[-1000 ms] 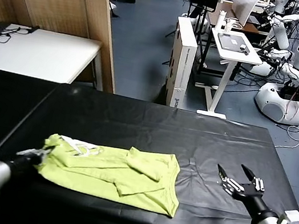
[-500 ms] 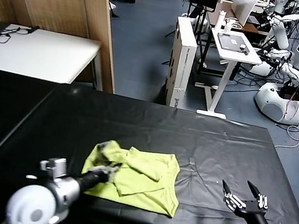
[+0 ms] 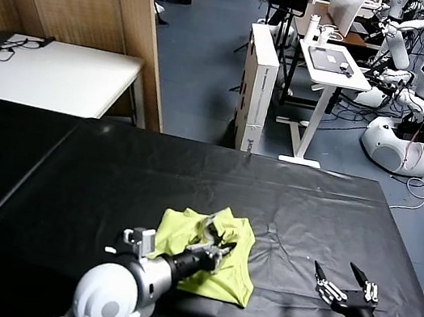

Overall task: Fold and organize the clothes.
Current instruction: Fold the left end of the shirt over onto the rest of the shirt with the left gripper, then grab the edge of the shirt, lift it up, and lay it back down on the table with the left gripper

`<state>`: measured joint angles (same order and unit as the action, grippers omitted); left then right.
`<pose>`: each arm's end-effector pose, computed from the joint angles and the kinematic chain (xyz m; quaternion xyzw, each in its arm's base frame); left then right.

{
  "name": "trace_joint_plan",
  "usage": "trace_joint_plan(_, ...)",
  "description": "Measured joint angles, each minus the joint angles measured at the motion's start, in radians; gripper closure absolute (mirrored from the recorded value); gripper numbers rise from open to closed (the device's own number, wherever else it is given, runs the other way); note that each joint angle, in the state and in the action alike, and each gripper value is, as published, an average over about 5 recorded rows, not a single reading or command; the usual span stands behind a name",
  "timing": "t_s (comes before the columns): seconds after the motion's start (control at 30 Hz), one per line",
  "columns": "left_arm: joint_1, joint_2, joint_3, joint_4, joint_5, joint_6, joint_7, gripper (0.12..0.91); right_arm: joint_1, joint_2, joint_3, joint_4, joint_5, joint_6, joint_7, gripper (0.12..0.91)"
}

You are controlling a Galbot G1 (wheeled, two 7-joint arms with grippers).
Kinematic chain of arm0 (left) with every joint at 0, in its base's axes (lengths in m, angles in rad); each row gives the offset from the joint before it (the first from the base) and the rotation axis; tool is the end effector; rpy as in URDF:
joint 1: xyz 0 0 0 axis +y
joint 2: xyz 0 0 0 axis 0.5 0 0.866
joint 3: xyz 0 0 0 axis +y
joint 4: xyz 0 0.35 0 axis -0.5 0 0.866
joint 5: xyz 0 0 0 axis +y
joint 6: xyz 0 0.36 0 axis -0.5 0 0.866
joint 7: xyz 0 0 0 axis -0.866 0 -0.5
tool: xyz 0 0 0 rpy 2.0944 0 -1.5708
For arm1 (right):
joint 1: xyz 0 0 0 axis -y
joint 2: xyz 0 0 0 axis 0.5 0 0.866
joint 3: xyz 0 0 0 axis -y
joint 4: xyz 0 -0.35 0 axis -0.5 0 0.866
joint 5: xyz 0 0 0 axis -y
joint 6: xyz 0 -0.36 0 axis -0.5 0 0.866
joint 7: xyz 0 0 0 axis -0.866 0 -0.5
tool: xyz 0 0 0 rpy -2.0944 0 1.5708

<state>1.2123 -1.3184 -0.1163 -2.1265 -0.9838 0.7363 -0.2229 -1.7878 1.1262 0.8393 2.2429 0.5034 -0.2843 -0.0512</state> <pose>0.2465 -0.0773 -0.2289 -0.3171 -0.8607 0.2516 0.3087 0.1464 -0.1331 -0.2368 0.0470 -0.9879 0.0163 0.1466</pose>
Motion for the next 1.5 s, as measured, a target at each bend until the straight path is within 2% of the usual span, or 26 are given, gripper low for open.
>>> trace_joint_plan(0.1,-0.003,-0.014,0.003,0.016,0.017,0.0,0.005,0.856,0.0,-0.001,-0.001,0.0,-0.001,0.0,0.0,0.118)
trace_joint_plan(0.3,0.013,-0.039,0.013,0.043,0.088,0.0,0.037,0.856,0.004,-0.017,-0.007,-0.003,-0.001,-0.003,-0.008,0.118)
trace_joint_plan(0.4,0.026,-0.049,0.012,0.045,0.103,0.0,0.04,0.816,0.013,-0.032,-0.019,-0.008,-0.002,-0.004,-0.011,0.118)
trace_joint_plan(0.5,0.037,-0.059,0.008,0.044,0.111,0.0,0.04,0.67,0.025,-0.048,-0.039,-0.012,-0.009,-0.005,-0.014,0.118)
trace_joint_plan(0.73,0.061,-0.07,-0.017,0.024,0.122,0.0,0.039,0.233,0.064,-0.101,-0.112,-0.028,-0.014,-0.017,-0.029,0.118)
trace_joint_plan(0.83,0.073,-0.057,-0.048,0.002,0.12,0.0,0.042,0.142,0.099,-0.138,-0.159,-0.046,-0.015,-0.027,-0.05,0.118)
trace_joint_plan(1.03,0.108,0.001,-0.162,-0.032,0.12,0.0,0.044,0.124,0.232,-0.218,-0.309,-0.115,-0.051,-0.021,-0.074,0.118)
trace_joint_plan(1.27,0.168,0.043,-0.285,-0.058,0.132,0.0,0.044,0.123,0.382,-0.24,-0.479,-0.2,-0.068,-0.002,-0.071,0.126)
trace_joint_plan(1.37,0.191,0.039,-0.315,-0.065,0.148,0.0,0.045,0.123,0.423,-0.251,-0.521,-0.226,-0.067,0.0,-0.07,0.209)
trace_joint_plan(1.5,0.213,0.03,-0.34,-0.071,0.166,0.0,0.045,0.123,0.453,-0.268,-0.543,-0.241,-0.061,0.002,-0.067,0.451)
